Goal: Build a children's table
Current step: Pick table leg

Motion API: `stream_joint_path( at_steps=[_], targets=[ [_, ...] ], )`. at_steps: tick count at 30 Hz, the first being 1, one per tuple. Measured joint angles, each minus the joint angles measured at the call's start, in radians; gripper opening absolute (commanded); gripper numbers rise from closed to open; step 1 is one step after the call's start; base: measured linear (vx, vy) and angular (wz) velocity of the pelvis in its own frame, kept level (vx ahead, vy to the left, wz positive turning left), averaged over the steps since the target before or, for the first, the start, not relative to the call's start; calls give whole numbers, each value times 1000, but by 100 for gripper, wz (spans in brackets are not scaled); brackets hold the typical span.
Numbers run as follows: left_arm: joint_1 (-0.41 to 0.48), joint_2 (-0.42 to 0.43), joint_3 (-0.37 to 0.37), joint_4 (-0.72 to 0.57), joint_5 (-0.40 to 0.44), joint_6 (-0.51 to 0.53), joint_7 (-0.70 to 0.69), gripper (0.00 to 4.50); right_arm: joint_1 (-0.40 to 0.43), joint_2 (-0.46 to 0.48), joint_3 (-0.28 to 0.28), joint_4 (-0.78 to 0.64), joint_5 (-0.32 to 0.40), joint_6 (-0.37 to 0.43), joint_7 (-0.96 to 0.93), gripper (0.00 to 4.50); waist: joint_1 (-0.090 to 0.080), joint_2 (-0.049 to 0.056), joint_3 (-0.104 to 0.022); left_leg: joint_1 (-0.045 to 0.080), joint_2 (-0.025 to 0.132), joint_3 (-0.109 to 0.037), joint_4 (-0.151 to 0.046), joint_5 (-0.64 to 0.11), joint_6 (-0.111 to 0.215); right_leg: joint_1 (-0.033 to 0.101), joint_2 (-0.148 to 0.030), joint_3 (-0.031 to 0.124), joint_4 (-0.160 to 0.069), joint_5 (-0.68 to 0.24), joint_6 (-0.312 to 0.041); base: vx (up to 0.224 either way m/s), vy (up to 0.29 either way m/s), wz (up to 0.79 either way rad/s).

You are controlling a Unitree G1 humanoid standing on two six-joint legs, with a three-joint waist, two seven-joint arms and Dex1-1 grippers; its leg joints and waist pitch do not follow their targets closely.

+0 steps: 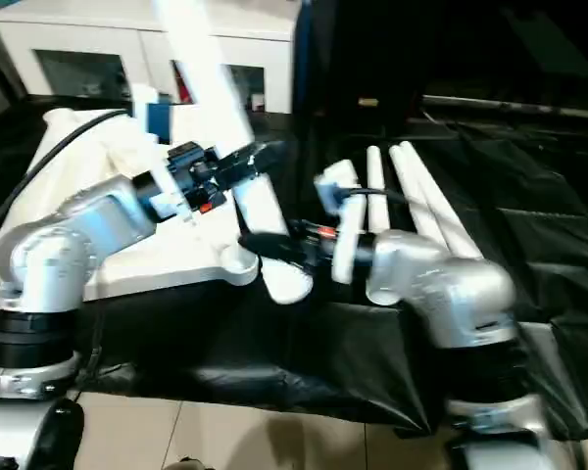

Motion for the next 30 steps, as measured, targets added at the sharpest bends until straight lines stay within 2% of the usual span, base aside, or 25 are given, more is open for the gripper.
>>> stream_joint_path(
  at_steps=[2, 3, 7, 9, 12, 14, 22, 28, 30],
  targets=[
    [2, -19, 0, -4, 21, 10, 55, 300, 0, 21, -3, -1, -11, -11, -38, 201, 0, 0, 0, 0, 0, 0, 0, 0, 0, 0, 0, 0, 0, 0, 0, 0, 0, 0],
    [6, -35, 0, -10, 24, 17, 76, 276, 0, 34, -3, -1, -16, -16, -57, 195, 0, 0, 0, 0, 0, 0, 0, 0, 0, 0, 0, 0, 0, 0, 0, 0, 0, 0],
    [12, -80, 5, -14, 24, 20, 139, 262, 0, 65, -1, -11, -38, -37, -97, 194, -1, 0, 0, 0, 0, 0, 0, 0, 0, 0, 0, 0, 0, 0, 0, 0, 0, 0],
    [11, -99, 14, -7, 28, 19, 170, 231, 0, 78, 1, -13, -47, -44, -118, 193, -1, 0, 0, 0, 0, 0, 0, 0, 0, 0, 0, 0, 0, 0, 0, 0, 0, 0],
    [8, -119, 32, 4, 16, 18, 188, 227, 0, 89, 5, -14, -55, -51, -134, 193, -1, 0, 0, 0, 0, 0, 0, 0, 0, 0, 0, 0, 0, 0, 0, 0, 0, 0],
    [3, -119, 36, 6, 9, 19, 190, 202, 0, 89, 5, -17, -55, -57, -138, 193, -1, 0, 0, 0, 0, 0, 0, 0, 0, 0, 0, 0, 0, 0, 0, 0, 0, 0],
    [-15, -109, 44, 13, -21, 21, 183, 196, 0, 86, 8, -37, -72, -78, -138, 193, -1, 0, 0, 0, 0, 0, 0, 0, 0, 0, 0, 0, 0, 0, 0, 0, 0, 0],
    [-15, -58, 40, 4, -41, 29, 100, 195, 0, 63, 53, -45, -113, -149, -123, 193, -1, 0, 0, 0, 0, 0, 0, 0, 0, -1, 0, 0, 0, -1, 2, 0, 0, 0],
    [-12, -47, 38, -3, -42, 29, 78, 193, 0, 62, 58, -45, -119, -160, -113, 248, -1, 0, 0, 0, 0, 0, 0, 0, 0, 0, 0, 0, 0, 0, 1, 0, 0, 0]
  ],
)
